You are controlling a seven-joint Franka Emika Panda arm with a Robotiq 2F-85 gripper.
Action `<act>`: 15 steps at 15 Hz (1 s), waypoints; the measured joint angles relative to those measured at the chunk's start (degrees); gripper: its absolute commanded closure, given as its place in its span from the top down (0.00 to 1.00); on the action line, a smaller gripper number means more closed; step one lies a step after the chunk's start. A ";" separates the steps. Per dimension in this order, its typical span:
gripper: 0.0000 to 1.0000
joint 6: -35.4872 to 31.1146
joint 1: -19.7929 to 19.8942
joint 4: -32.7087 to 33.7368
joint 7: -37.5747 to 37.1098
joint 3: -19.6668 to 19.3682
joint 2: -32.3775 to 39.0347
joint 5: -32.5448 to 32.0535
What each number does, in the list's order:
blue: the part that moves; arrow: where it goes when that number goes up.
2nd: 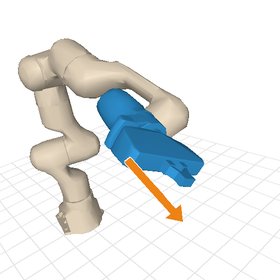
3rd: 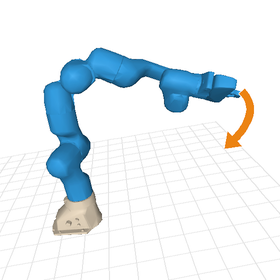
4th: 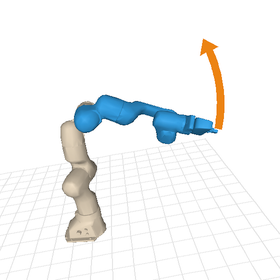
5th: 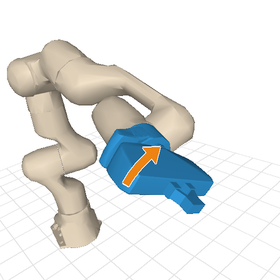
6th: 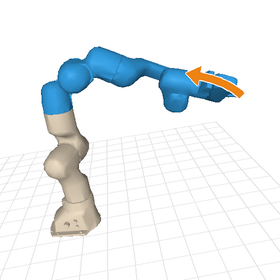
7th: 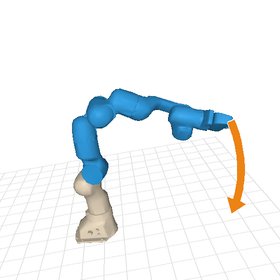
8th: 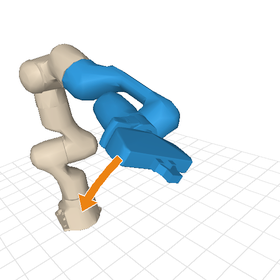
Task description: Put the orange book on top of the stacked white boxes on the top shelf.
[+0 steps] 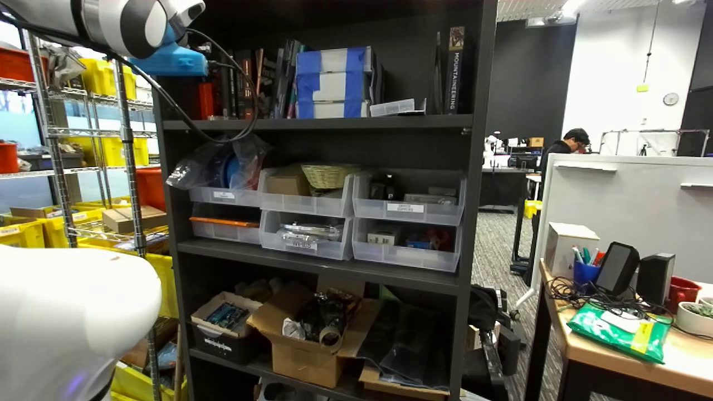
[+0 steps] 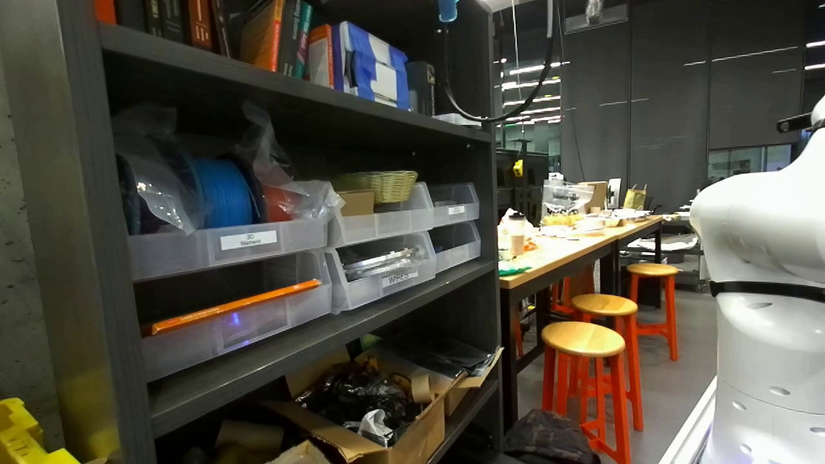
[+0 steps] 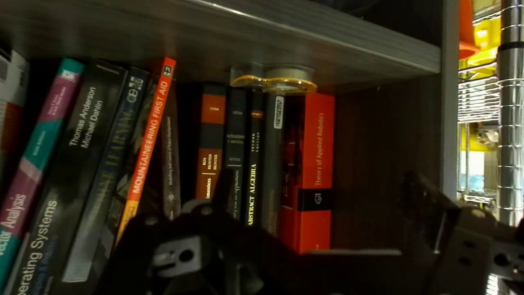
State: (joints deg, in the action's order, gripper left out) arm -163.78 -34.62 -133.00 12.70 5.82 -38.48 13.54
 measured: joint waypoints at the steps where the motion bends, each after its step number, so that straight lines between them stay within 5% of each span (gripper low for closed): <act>1: 1.00 0.00 -0.13 0.19 0.19 -0.14 0.25 0.00; 6: 1.00 -1.52 2.25 0.15 -1.55 1.44 0.23 -2.59; 15: 1.00 -8.93 15.45 0.60 -9.76 10.83 0.93 -10.59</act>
State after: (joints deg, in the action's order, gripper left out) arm -172.71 -19.17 -132.39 2.94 16.65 -37.55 2.94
